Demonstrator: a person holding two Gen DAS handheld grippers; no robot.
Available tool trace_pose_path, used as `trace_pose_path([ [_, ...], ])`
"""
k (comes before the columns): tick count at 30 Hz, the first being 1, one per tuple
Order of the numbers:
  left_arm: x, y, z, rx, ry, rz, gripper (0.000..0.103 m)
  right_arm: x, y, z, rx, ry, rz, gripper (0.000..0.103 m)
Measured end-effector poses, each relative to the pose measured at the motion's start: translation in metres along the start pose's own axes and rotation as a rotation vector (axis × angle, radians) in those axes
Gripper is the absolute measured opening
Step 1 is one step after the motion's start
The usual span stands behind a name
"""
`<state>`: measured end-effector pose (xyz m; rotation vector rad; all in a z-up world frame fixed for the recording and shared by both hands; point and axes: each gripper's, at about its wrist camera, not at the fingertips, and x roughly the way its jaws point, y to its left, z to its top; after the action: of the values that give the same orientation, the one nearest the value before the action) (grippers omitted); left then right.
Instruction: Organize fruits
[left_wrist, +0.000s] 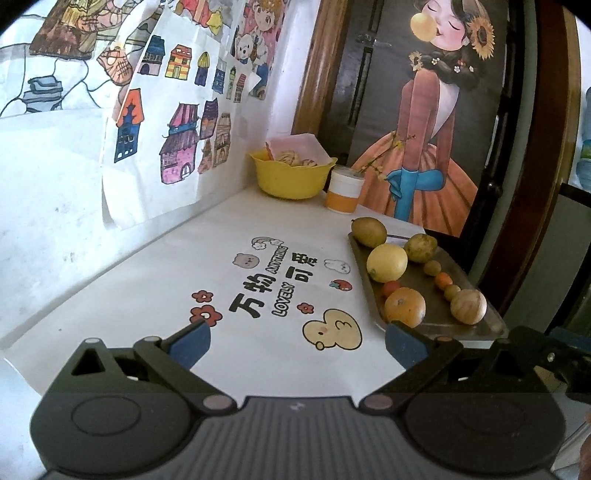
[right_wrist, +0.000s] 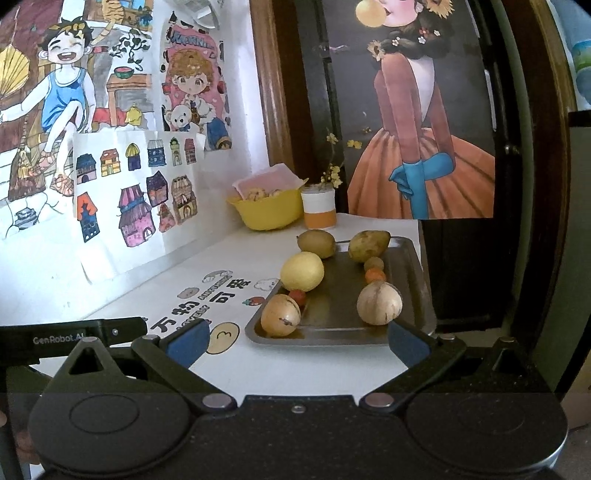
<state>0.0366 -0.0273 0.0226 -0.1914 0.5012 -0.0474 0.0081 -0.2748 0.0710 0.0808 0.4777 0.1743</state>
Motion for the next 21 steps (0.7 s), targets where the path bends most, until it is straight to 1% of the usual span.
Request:
trace_pose_path([
  [21, -0.0022, -0.0017, -0.0039, 0.013, 0.002, 0.001, 0.102, -0.0004, -0.0047, -0.0055, 0.023, 0.011, -0.011, 0.102],
])
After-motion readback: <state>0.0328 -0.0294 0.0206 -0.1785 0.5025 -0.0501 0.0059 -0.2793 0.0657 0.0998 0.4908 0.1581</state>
